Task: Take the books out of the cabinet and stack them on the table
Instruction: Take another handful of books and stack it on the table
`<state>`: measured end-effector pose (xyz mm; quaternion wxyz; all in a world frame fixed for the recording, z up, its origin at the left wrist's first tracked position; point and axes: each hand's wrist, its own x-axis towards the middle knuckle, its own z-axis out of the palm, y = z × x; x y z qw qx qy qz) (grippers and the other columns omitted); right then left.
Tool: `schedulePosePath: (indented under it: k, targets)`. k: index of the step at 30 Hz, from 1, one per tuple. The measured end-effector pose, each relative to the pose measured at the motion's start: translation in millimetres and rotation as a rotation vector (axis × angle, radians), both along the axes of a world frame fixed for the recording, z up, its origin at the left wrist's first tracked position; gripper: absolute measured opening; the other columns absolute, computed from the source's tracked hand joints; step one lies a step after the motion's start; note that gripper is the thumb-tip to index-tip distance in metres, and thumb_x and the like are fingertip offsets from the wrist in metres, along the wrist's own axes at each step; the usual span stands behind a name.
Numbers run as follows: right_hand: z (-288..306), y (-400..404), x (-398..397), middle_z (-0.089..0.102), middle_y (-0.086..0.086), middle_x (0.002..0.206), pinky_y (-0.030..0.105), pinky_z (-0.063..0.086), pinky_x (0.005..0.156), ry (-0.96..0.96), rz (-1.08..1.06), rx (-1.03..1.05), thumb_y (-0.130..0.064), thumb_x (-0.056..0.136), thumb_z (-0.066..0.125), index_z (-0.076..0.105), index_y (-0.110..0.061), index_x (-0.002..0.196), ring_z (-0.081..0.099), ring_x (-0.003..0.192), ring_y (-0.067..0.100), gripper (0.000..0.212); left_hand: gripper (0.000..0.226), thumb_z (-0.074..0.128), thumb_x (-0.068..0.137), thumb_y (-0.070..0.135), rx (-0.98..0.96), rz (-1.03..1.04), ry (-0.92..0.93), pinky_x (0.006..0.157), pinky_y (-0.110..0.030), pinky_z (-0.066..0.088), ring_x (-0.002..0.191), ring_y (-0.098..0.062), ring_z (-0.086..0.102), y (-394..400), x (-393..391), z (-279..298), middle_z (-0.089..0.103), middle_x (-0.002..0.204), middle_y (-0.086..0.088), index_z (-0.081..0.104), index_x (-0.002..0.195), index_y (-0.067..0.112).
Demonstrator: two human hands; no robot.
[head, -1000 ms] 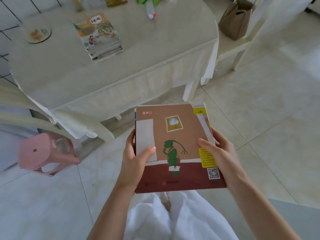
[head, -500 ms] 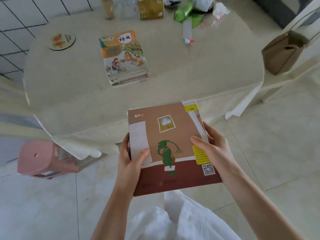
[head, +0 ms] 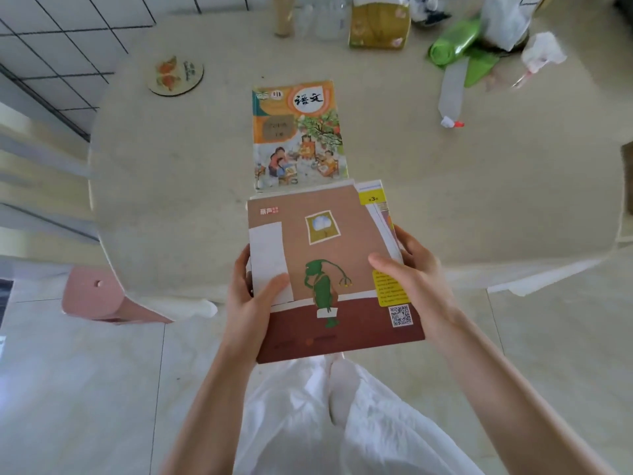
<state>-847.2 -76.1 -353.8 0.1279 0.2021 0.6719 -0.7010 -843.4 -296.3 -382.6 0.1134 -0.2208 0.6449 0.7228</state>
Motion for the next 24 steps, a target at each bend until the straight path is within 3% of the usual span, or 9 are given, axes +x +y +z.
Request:
schedulePosePath:
  k: [3,6,8,10,12,15,20,22,24]
  targets:
    - [-7,-6,-30,0.076,-0.002,0.096,0.033,0.058,0.064,-0.064,-0.048,-0.011,-0.017,0.081,0.073,0.055,-0.035,0.122,0.074,0.085,0.017,0.049,0.061,0.066,0.087,0.007,0.019,-0.003,-0.004,0.074,-0.037,0.059,0.097,-0.023,0.071,-8,-28,-4,0.069,0.117,-0.003,0.042,0.139,0.029]
    - [-13,-11,-63,0.074,0.003,0.102,0.045,0.057,0.084,-0.195,-0.058,0.024,-0.04,0.059,0.085,0.052,-0.023,0.13,0.073,0.089,0.02,0.081,0.067,0.074,0.082,0.011,0.016,-0.014,0.028,0.074,-0.035,0.061,0.097,-0.021,0.072,-16,-57,-4,0.07,0.115,0.0,0.042,0.139,0.029]
    - [-17,-16,-90,0.076,0.005,0.096,0.045,0.057,0.087,-0.246,-0.017,0.012,-0.033,0.064,0.085,0.063,-0.014,0.115,0.074,0.088,0.021,0.058,0.075,0.079,0.077,0.01,0.021,-0.025,0.049,0.076,-0.036,0.06,0.099,-0.02,0.071,-22,-77,-7,0.07,0.115,0.001,0.042,0.14,0.03]
    - [-19,-17,-107,0.077,0.004,0.089,0.038,0.057,0.078,-0.267,0.023,-0.019,-0.018,0.073,0.08,0.068,-0.011,0.106,0.074,0.084,0.019,0.035,0.078,0.08,0.073,0.012,0.014,-0.047,0.065,0.079,-0.039,0.06,0.103,-0.02,0.07,-26,-90,-10,0.069,0.119,0.001,0.043,0.139,0.03]
    - [-23,-14,-118,0.077,0.0,0.085,0.03,0.054,0.07,-0.25,0.055,-0.03,-0.008,0.077,0.076,0.067,-0.01,0.104,0.073,0.08,0.015,0.029,0.066,0.079,0.074,0.007,-0.015,-0.078,0.098,0.08,-0.037,0.06,0.102,-0.018,0.07,-28,-103,-12,0.071,0.115,0.004,0.052,0.13,0.03]
    - [-31,-11,-128,0.077,0.002,0.094,0.027,0.053,0.075,-0.177,0.124,-0.02,0.0,0.076,0.074,0.065,-0.01,0.109,0.072,0.089,0.018,0.035,0.057,0.078,0.074,-0.002,-0.077,-0.135,0.122,0.075,-0.029,0.059,0.094,-0.011,0.071,-34,-120,-18,0.073,0.103,0.013,0.058,0.114,0.034]
    - [-59,-15,-135,0.066,0.015,0.117,0.042,0.057,0.086,-0.071,0.142,0.155,-0.025,0.051,0.086,0.051,-0.012,0.124,0.067,0.105,0.029,0.082,0.062,0.082,0.059,0.004,-0.158,-0.172,0.102,0.069,-0.024,0.056,0.09,-0.009,0.071,-45,-140,-38,0.073,0.099,0.01,0.057,0.112,0.027]
    - [-63,-14,-138,0.061,0.014,0.12,0.046,0.054,0.091,-0.022,0.174,0.282,-0.037,0.046,0.087,0.052,-0.021,0.12,0.063,0.109,0.026,0.084,0.06,0.081,0.056,0.002,-0.193,-0.2,0.116,0.068,-0.022,0.056,0.087,-0.008,0.071,-46,-144,-45,0.074,0.095,0.008,0.059,0.109,0.023]
    - [-63,-13,-139,0.058,0.011,0.121,0.035,0.048,0.096,0.057,0.202,0.416,-0.029,0.049,0.09,0.053,-0.026,0.113,0.058,0.111,0.02,0.073,0.058,0.085,0.056,-0.004,-0.245,-0.228,0.133,0.066,-0.021,0.054,0.084,-0.006,0.071,-45,-148,-50,0.075,0.093,0.007,0.064,0.106,0.016]
